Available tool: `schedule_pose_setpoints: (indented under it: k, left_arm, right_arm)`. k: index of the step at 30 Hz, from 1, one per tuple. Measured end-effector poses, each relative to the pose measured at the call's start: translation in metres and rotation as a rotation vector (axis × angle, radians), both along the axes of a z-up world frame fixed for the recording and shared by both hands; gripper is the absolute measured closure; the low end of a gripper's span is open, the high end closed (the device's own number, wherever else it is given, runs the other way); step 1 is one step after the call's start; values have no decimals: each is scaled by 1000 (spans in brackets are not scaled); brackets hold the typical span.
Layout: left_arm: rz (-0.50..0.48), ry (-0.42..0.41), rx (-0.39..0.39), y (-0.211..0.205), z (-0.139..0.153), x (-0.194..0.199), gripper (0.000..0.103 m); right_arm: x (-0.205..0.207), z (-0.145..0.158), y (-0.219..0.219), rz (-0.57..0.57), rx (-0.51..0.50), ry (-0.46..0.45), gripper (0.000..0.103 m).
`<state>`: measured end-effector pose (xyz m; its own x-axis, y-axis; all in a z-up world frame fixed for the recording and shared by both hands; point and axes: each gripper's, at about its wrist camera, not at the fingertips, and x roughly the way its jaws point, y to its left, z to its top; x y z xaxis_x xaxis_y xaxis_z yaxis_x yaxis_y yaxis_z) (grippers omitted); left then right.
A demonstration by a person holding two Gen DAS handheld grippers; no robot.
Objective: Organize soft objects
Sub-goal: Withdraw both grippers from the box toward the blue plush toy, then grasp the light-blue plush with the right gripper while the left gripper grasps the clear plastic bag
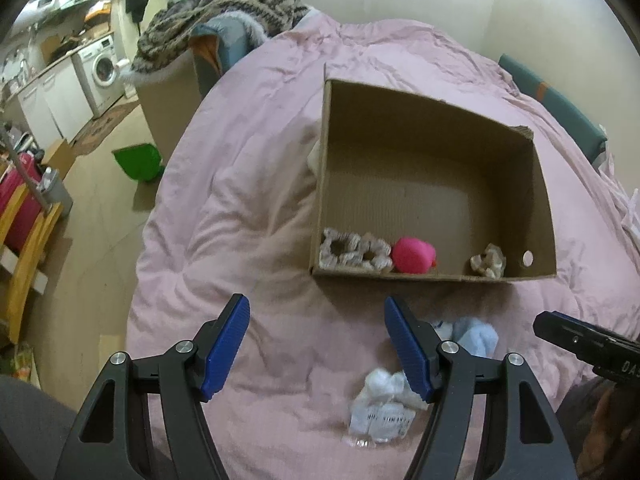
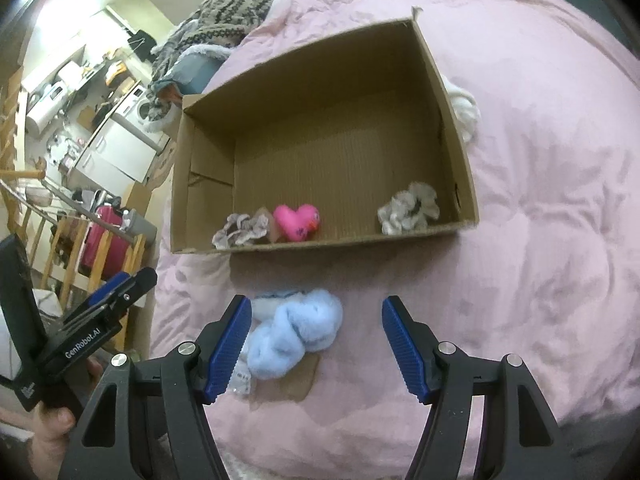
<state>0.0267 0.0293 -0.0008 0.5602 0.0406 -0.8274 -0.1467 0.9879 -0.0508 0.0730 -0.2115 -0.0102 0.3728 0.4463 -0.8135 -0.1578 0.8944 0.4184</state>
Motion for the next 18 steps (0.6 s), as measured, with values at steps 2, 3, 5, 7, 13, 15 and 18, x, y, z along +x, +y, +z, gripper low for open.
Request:
schedule_pose_setpoints:
  k: [2,3,5,7,13,15,18]
  left_arm:
    - [19,28,-16,4,-5,-3,36]
    - [29,43,-23,6,-8,-3,36]
    - [60,91,-58,11,-18,-3,36]
    - [81,135,-103,15,-25,1,36]
    - [126,185,-150,19,-37,6,36]
    - [127,195,-159,18,-39,8,36]
    - [127,203,-155,17,-41,9,36]
  right_arm:
    - [-2,-5,-1,-13,10,25,31]
    - [-3,-8,-3,-20,16,40,31]
    - [-1,-15,-4,-34,34,75,31]
    - [2,-24,-4,-40,59,115,31]
    - [12,-50,11,-15,111,219,25]
    - [15,-51,24,18,90,202,12]
    - [20,-57,45,82,67,195,6]
